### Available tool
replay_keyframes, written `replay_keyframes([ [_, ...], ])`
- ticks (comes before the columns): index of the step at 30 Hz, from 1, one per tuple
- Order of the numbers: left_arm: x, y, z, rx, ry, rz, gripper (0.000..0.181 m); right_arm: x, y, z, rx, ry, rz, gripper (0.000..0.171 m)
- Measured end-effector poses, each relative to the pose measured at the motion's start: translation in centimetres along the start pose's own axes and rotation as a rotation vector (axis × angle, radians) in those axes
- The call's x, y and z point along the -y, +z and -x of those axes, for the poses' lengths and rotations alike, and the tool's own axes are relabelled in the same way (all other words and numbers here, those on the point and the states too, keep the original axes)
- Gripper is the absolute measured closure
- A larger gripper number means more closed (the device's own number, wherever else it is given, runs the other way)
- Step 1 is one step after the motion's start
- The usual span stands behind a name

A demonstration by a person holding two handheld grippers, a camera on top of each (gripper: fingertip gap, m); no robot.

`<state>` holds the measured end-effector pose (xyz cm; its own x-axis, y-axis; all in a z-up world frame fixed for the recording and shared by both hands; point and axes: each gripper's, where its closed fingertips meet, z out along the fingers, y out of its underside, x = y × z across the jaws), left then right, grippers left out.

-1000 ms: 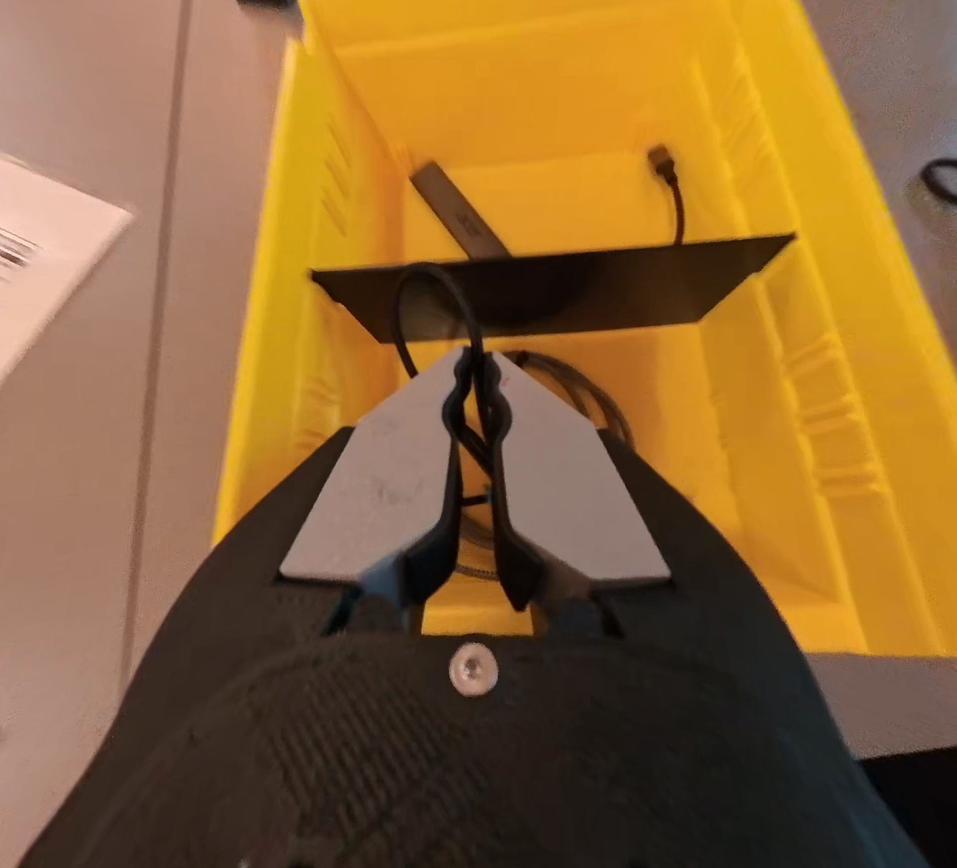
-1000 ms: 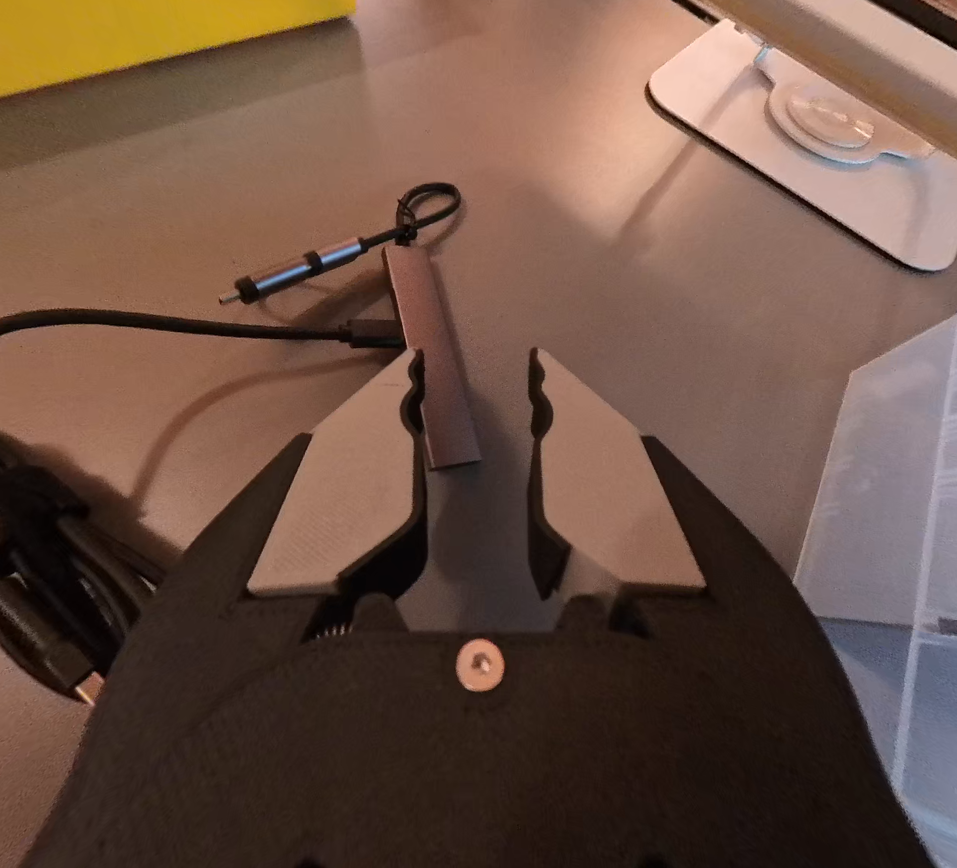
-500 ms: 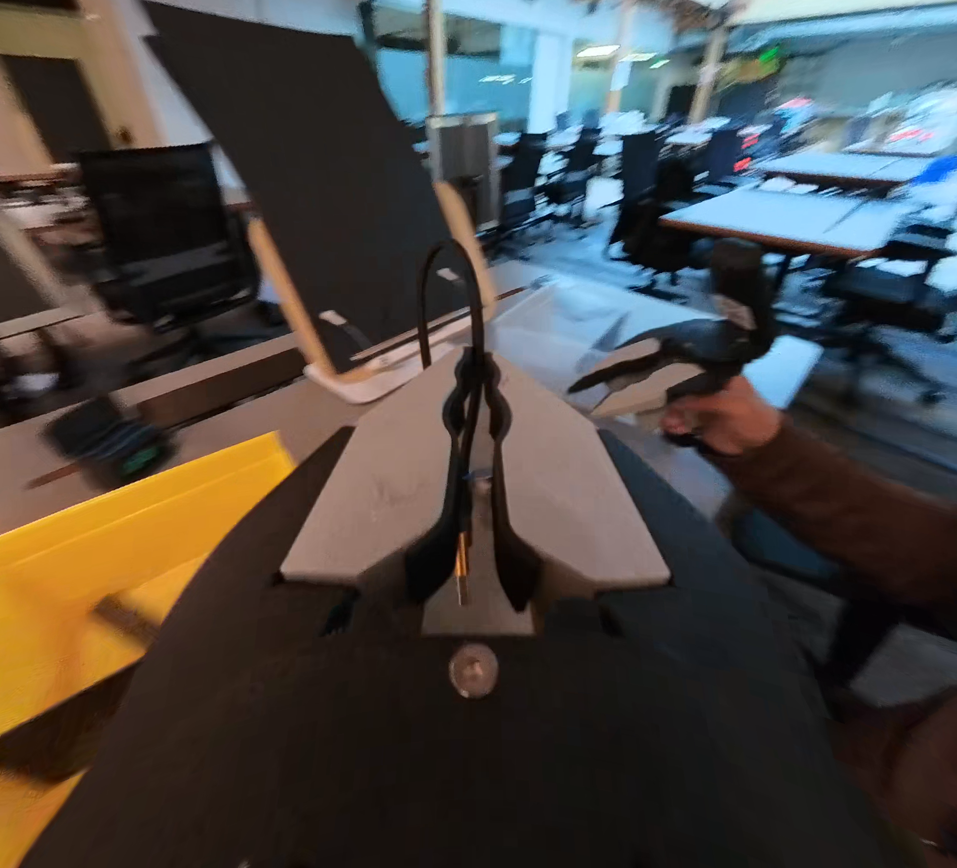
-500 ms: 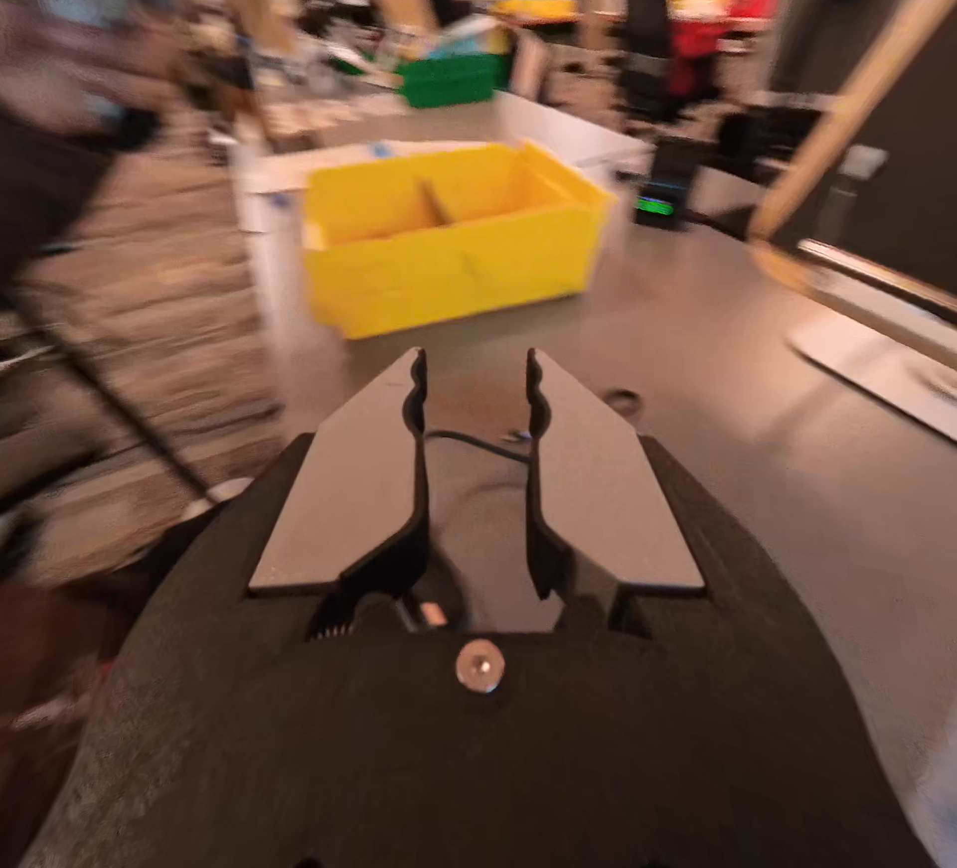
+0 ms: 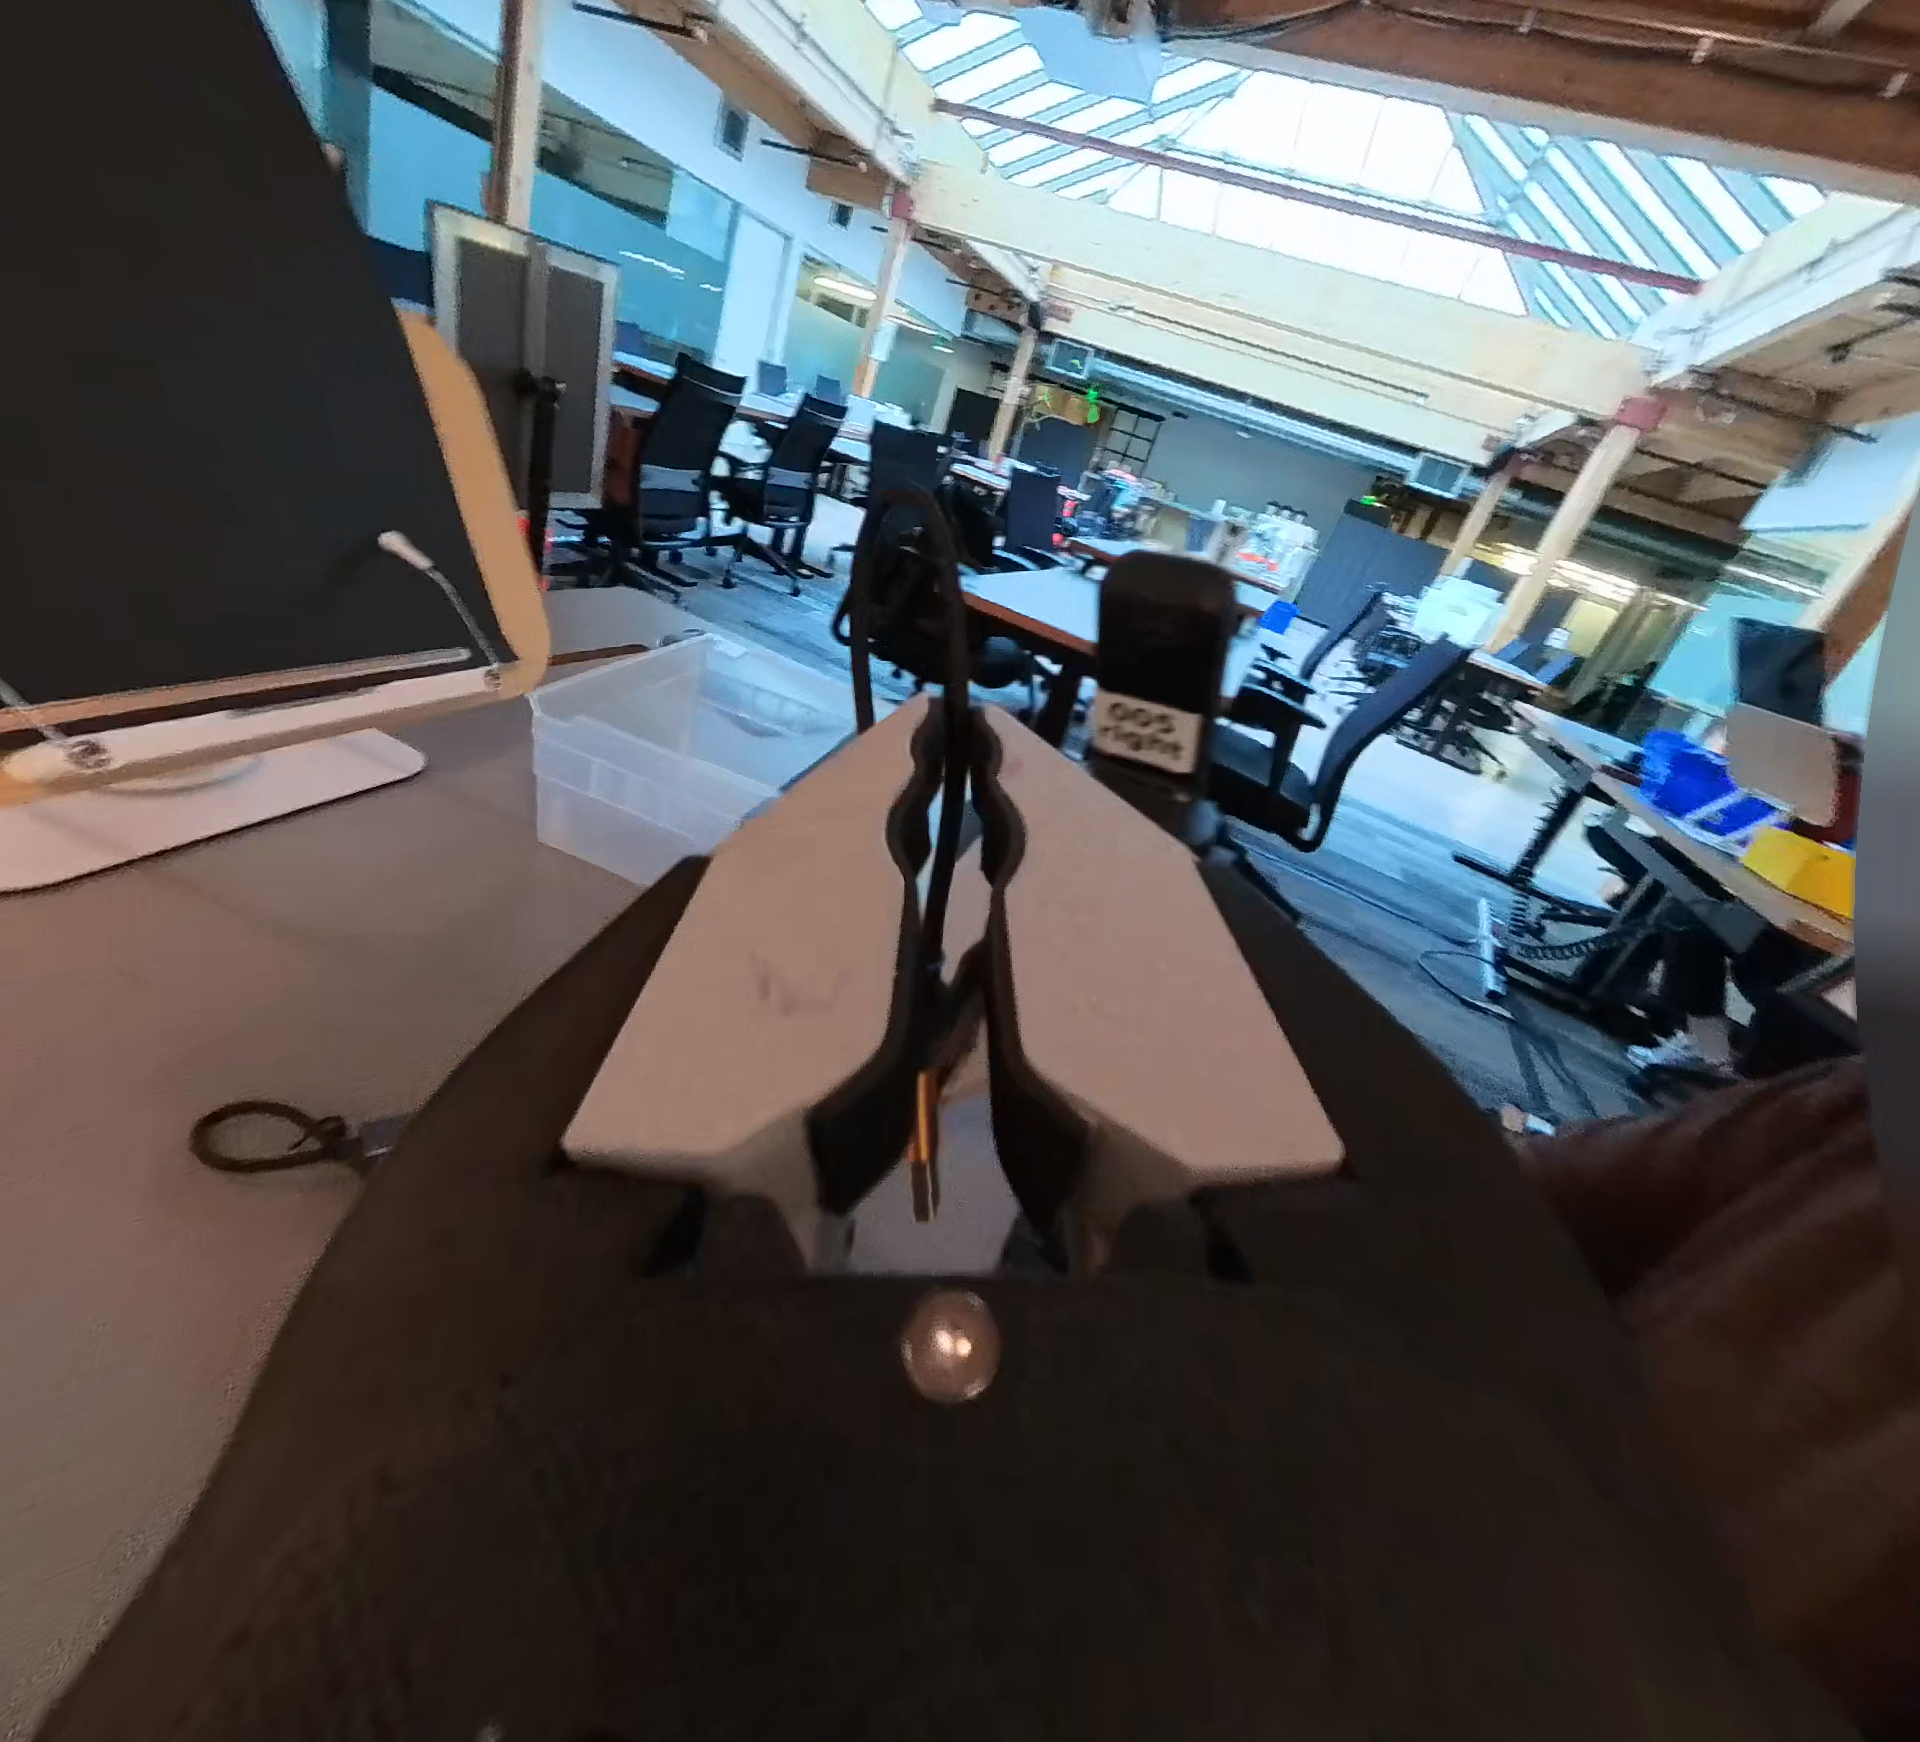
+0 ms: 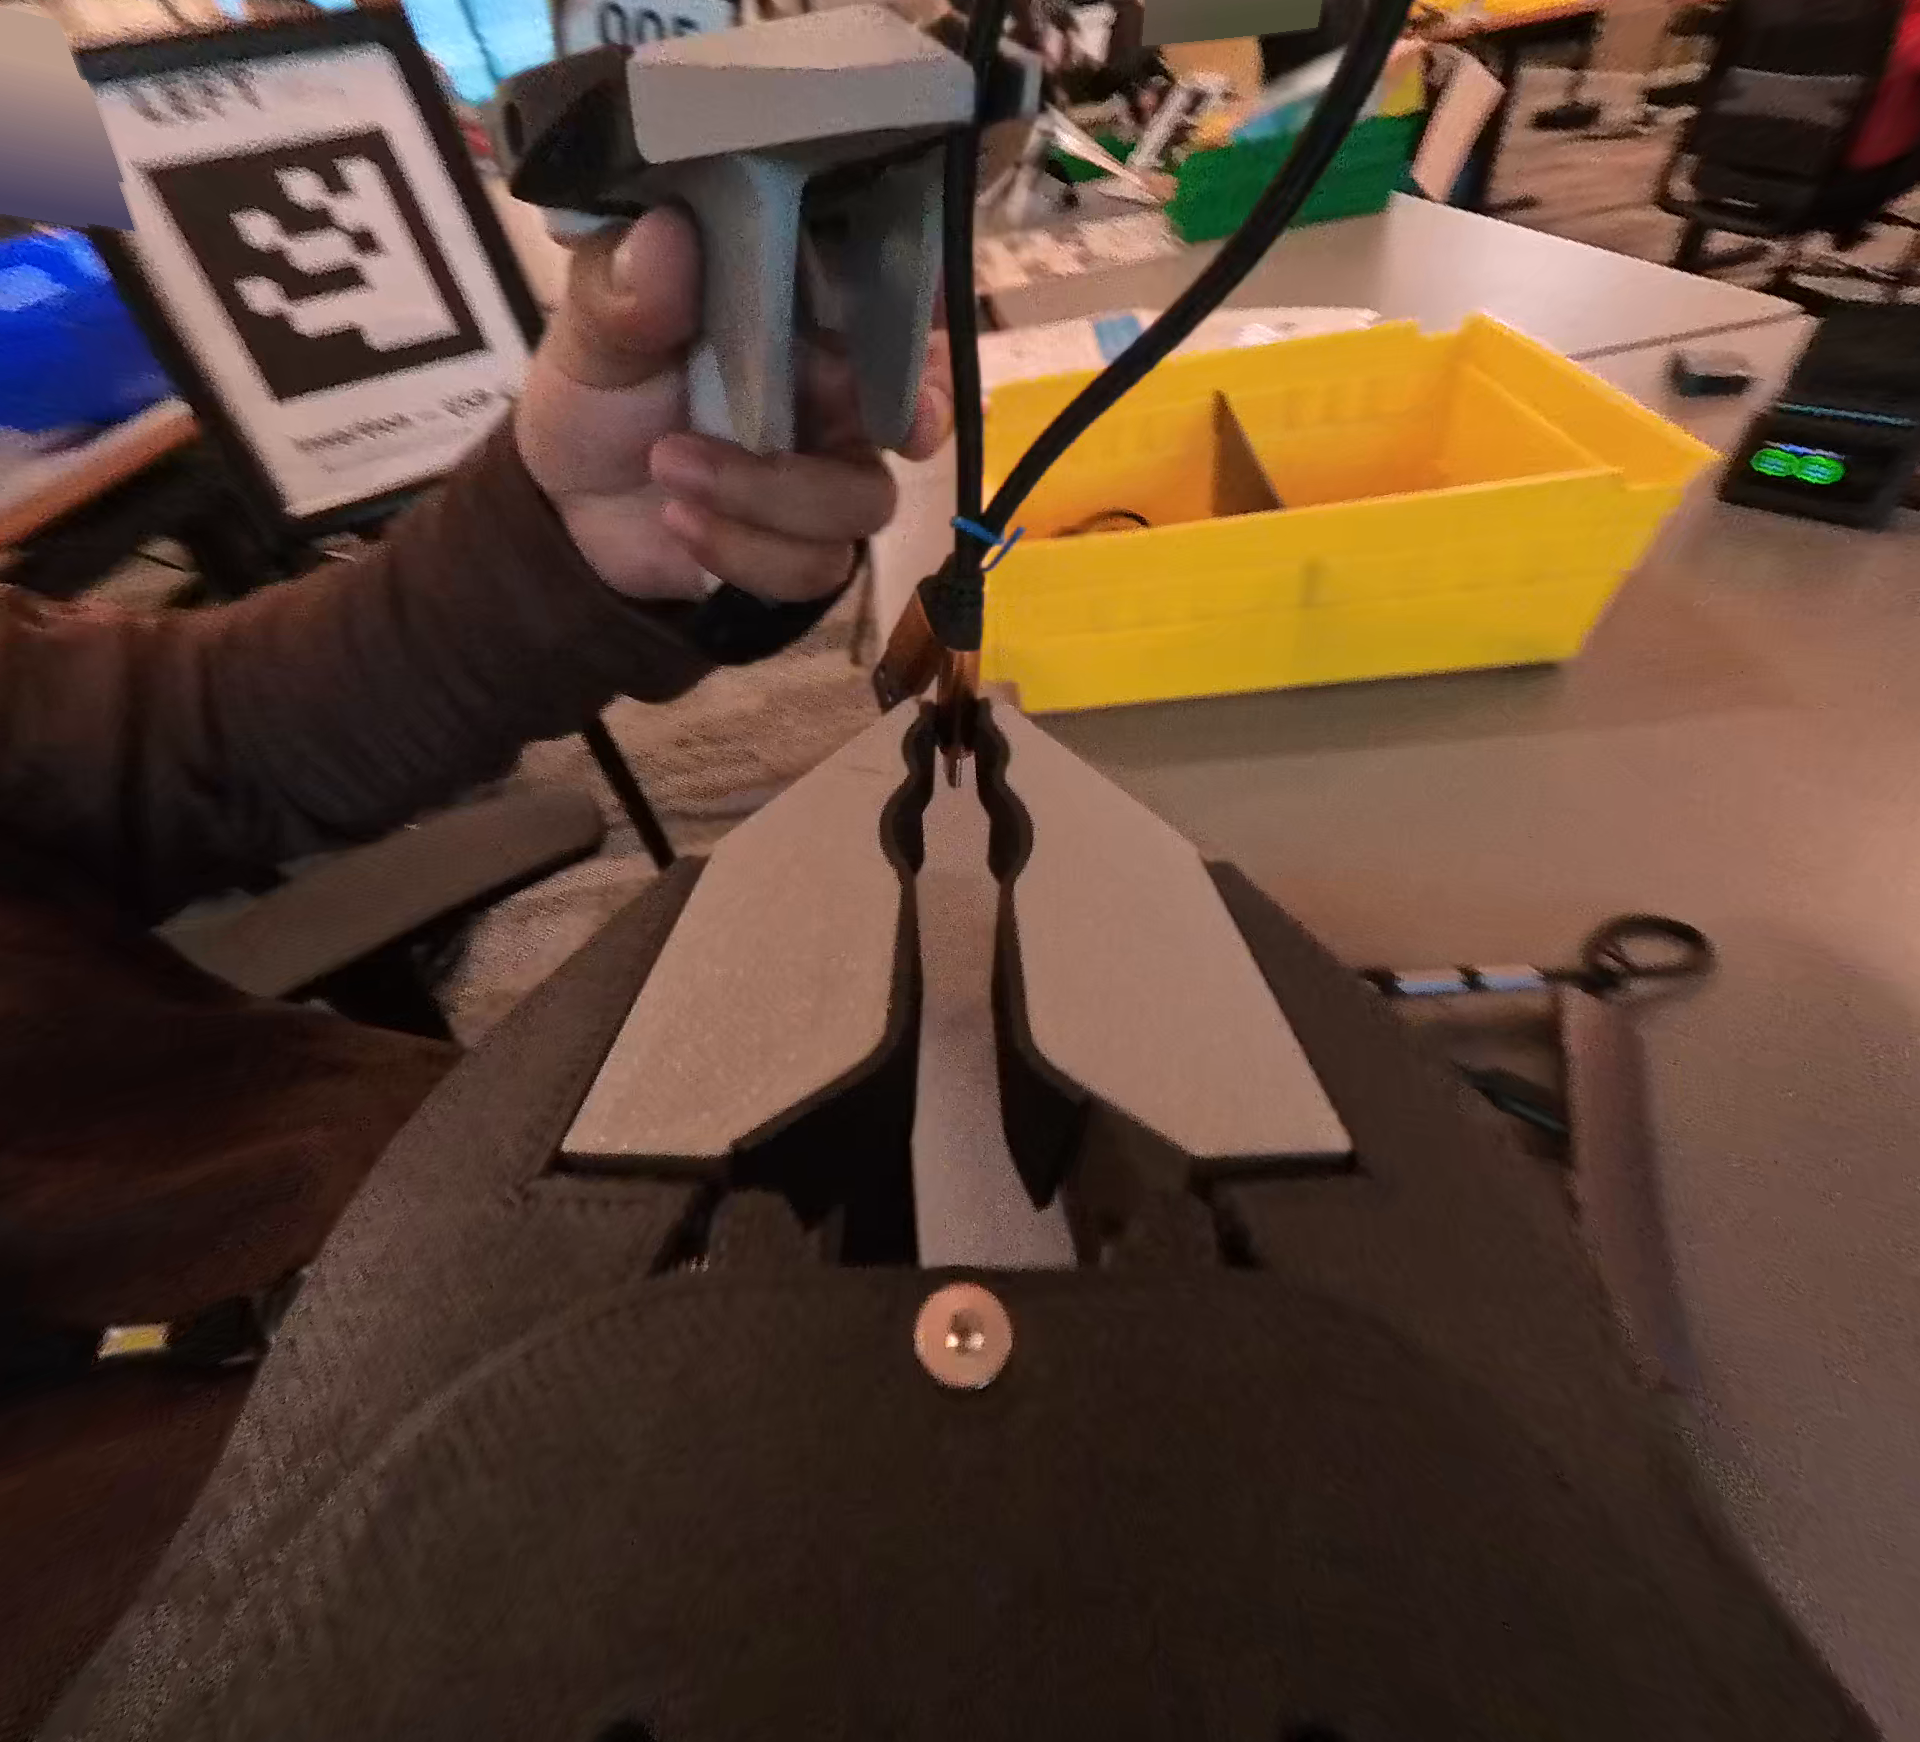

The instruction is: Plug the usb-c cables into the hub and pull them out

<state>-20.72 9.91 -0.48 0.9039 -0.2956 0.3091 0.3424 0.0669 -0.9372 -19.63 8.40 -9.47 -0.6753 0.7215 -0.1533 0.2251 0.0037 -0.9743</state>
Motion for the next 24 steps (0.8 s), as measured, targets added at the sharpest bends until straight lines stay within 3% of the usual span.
replay_keyframes([
  [6,-1.6,-0.3,3.9,0.152,-0.035,0.042,0.178,0.6,-4.1,-3.1,-0.179,-0.001,0.025,0.168],
  [11,-4.9,-1.1,7.7,0.384,0.078,0.195,0.146,0.1,-5.8,-4.5,-0.173,0.06,0.029,0.168],
  [18,-6.0,-0.8,7.3,0.578,0.646,0.395,0.147,-2.2,-5.1,-6.1,-0.241,0.042,0.136,0.167],
  [22,-7.7,0.5,5.8,0.488,0.748,0.507,0.141,-3.3,-5.0,-6.6,-0.288,-0.019,0.219,0.167],
  [24,-9.0,1.5,4.5,0.377,0.845,0.577,0.147,-3.1,-4.7,-5.8,-0.276,-0.113,0.236,0.168],
])
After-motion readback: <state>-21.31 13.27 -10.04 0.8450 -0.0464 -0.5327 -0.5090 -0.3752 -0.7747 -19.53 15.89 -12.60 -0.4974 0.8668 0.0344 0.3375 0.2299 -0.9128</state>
